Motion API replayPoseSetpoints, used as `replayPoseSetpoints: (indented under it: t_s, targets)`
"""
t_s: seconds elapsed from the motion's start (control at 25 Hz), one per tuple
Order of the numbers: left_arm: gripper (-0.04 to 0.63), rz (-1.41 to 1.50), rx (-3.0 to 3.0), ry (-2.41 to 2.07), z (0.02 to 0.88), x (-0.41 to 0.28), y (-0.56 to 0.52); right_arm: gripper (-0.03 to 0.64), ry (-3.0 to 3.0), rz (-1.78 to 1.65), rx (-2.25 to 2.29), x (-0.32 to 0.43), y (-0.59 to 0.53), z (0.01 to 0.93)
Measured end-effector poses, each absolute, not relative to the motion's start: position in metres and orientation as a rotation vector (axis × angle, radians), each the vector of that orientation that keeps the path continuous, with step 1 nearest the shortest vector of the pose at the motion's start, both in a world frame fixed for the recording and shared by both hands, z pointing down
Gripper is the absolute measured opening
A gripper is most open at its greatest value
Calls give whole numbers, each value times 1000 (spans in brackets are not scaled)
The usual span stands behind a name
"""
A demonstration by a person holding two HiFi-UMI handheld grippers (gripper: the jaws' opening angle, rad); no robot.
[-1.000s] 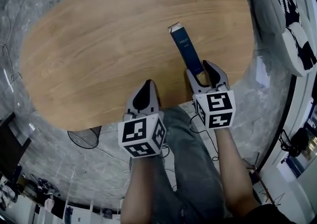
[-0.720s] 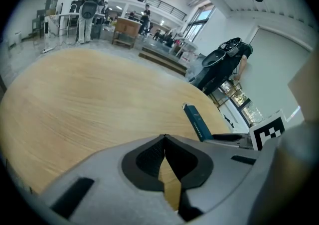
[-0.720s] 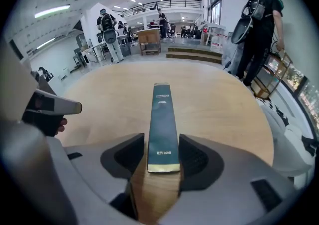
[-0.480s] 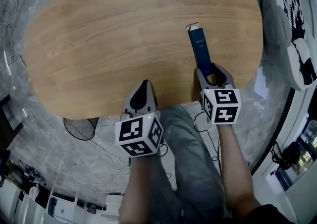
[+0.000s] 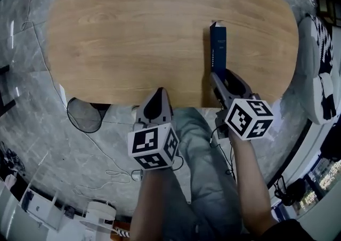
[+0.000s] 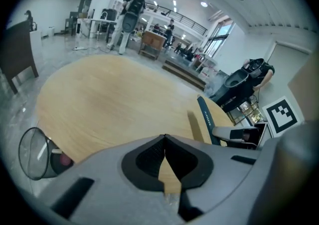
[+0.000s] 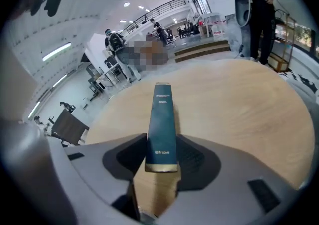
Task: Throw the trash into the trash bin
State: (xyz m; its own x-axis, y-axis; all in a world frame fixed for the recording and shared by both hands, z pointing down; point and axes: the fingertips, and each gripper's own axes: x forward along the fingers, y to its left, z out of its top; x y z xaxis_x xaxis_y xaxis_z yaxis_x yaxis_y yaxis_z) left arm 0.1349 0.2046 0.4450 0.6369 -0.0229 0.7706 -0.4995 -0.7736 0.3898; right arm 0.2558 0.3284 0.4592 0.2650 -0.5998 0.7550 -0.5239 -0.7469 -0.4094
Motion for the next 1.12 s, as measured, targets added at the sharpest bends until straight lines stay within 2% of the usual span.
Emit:
replayPoseSetpoints:
  t_s: [0.6, 1.12]
  targets:
    - [6, 801, 2058, -909, 409, -55, 84, 181, 1690, -1534, -2160, 109, 137, 415]
    - [6, 592, 1878, -1147, 405, -223, 10, 181, 2073, -1579, -1949, -68, 17, 417]
